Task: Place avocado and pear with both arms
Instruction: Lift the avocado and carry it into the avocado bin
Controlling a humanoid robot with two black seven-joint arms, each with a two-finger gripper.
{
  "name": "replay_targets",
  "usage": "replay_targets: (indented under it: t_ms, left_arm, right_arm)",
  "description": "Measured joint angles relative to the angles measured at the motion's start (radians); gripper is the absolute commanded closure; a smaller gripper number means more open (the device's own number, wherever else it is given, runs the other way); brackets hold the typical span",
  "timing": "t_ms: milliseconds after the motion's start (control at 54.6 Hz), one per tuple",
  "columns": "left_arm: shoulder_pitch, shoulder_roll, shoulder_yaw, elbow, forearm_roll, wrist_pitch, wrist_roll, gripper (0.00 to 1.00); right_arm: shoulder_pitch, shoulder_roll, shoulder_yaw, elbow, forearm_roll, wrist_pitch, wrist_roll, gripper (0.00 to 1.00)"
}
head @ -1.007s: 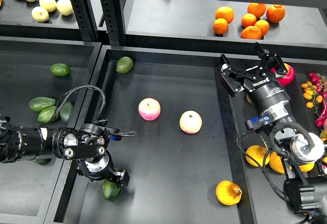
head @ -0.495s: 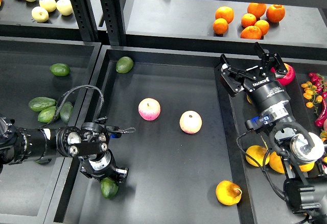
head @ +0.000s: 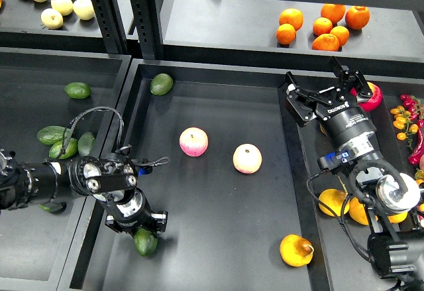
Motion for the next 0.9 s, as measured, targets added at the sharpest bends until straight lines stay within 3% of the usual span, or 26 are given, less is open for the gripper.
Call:
replay_targets:
  t_ms: [458,897]
  left_arm:
    - [-0.118,0.145,-0.091,0.003,-0.102,0.000,0.000,0.88]
    - [-0.162,0.364,-0.105,0.031,-0.176,0.000,0.000,0.86]
  right_arm:
    - [0.000,0.000,-0.013,-0.007,0.000,0.000,0.000,0.00]
    - [0.000,0.000,-0.015,-0.008,0.000,0.000,-0.002,0.00]
